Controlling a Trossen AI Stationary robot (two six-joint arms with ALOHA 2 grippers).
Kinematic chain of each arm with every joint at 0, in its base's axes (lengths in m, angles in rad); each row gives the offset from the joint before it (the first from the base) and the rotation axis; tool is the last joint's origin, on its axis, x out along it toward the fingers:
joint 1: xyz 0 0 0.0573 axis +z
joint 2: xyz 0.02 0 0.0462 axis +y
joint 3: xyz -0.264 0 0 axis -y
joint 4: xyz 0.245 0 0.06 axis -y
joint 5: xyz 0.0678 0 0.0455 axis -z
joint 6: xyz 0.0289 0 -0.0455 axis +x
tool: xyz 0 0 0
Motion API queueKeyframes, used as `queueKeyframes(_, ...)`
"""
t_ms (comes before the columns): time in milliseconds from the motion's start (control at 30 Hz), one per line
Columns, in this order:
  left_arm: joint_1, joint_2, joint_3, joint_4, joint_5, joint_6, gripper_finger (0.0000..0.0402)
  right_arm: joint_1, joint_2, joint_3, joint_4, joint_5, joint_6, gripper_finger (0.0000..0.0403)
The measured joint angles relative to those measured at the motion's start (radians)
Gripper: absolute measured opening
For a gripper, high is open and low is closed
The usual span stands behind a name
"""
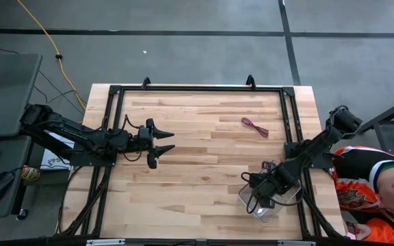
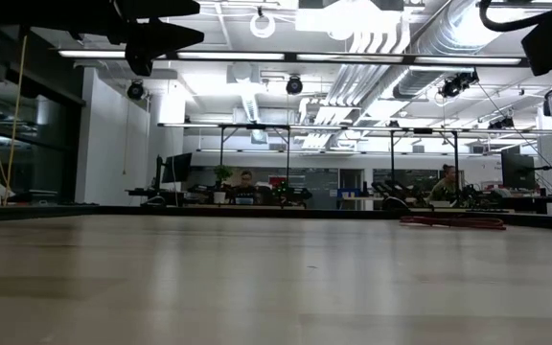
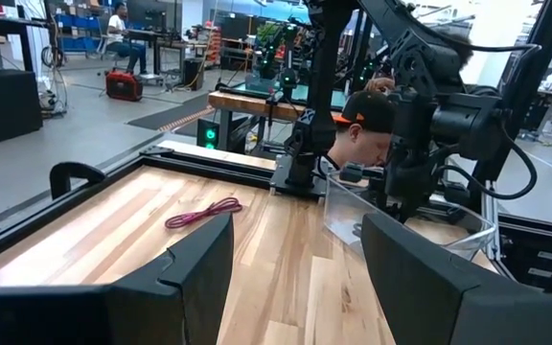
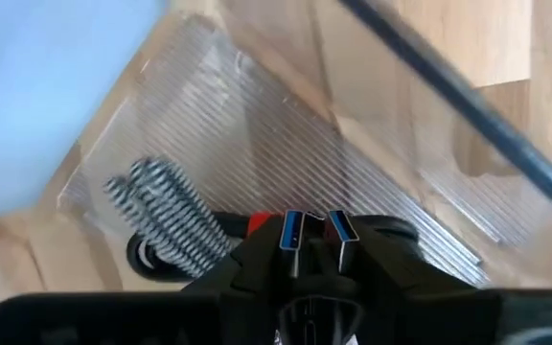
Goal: Pick and place USB-C Cables
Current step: Put the black charger cable into the transparent bin, then put the pink charger cable into the transparent bin
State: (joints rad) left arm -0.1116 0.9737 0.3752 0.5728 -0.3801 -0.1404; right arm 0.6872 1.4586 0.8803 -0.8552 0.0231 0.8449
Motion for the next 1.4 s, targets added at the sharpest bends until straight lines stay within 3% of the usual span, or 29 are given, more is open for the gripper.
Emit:
queueKeyframes(533, 0.0, 0.0, 0.0, 0.0, 0.0, 0.004, 0.0211, 0.0, 0.0, 0.0, -0.003, -0.009, 0.109, 0.0096)
queueKeyframes(1033, 0.0, 0.0, 0.0, -0.002, 0.0, 0.006, 0.0211, 0.0, 0.0, 0.015, -0.023, 0.028, 0.147, 0.0186)
queueKeyframes(1400, 0.0, 0.0, 0.0, -0.009, 0.0, 0.005, 0.0211, 0.011, -0.001, 0.157, -0.237, 0.015, 0.142, 0.0193)
